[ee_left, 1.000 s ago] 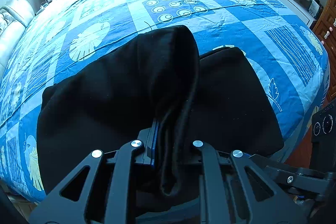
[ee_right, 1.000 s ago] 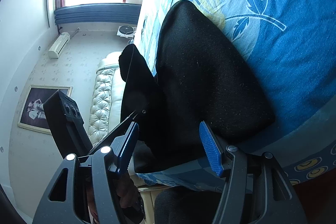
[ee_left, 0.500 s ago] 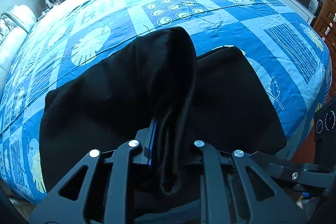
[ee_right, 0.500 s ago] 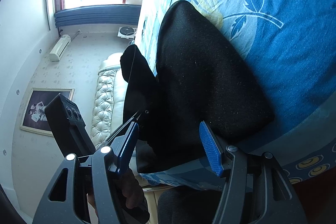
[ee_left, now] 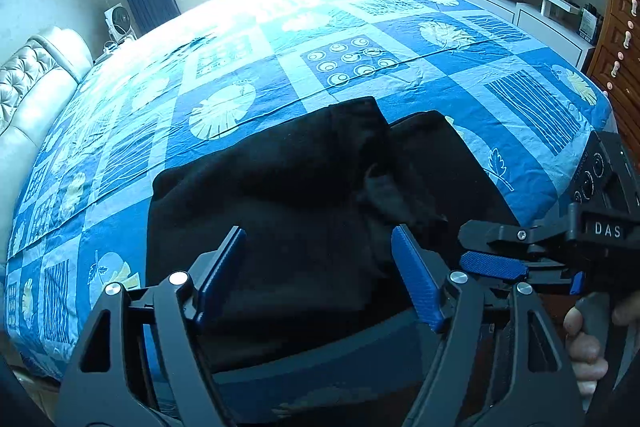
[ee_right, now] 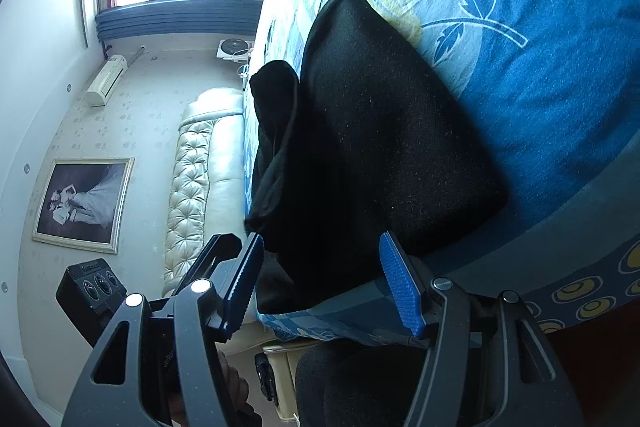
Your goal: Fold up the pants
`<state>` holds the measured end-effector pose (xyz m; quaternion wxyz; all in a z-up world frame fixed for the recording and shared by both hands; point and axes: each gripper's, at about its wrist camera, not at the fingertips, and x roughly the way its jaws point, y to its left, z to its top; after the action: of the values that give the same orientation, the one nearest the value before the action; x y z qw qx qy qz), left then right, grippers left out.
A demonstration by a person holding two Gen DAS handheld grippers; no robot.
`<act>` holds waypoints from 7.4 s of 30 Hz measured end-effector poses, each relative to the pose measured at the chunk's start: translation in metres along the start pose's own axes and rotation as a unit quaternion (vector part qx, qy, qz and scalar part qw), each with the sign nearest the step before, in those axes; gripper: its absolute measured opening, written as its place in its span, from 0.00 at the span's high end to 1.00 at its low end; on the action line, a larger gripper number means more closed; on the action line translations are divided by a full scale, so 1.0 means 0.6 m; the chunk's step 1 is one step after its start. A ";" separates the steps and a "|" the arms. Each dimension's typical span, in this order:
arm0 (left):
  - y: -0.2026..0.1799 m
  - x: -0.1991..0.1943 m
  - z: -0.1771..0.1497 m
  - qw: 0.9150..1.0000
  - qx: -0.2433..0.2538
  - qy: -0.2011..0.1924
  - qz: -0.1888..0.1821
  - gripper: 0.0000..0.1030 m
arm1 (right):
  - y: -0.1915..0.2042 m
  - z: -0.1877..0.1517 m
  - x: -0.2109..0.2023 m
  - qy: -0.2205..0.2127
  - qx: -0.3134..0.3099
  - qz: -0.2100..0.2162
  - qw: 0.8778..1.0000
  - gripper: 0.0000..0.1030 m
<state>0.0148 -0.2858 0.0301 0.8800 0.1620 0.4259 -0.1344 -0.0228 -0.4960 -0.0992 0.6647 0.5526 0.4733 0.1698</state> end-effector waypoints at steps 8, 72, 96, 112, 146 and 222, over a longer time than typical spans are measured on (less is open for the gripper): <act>0.166 -0.032 -0.101 0.995 -0.088 0.029 0.031 0.17 | 0.090 -0.012 -0.029 0.011 -0.102 -0.122 0.987 0.39; 0.276 -0.012 -0.173 0.985 -0.154 0.069 0.041 0.17 | 0.018 0.053 -0.028 -0.073 -0.093 -0.109 0.987 0.86; 0.271 0.034 -0.165 0.975 -0.194 0.086 -0.062 0.17 | -0.005 0.062 -0.118 -0.102 -0.072 -0.102 0.987 0.43; 0.282 0.142 -0.133 0.886 -0.318 0.080 -0.328 0.13 | 0.005 0.071 -0.031 -0.047 -0.092 -0.095 0.990 0.36; 0.429 0.077 -0.219 0.927 -0.303 0.059 -0.213 0.70 | 0.106 -0.022 0.184 0.052 -0.190 -0.080 0.977 0.59; 0.655 0.272 0.032 0.951 -0.260 0.009 -0.169 0.78 | 0.260 0.198 0.374 -0.002 -0.245 -0.033 0.969 0.70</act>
<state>0.2733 0.0486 -0.0210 0.8522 -0.1453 0.4750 -0.1642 0.2318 -0.3446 -0.0656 0.7856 0.3575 0.4342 0.2576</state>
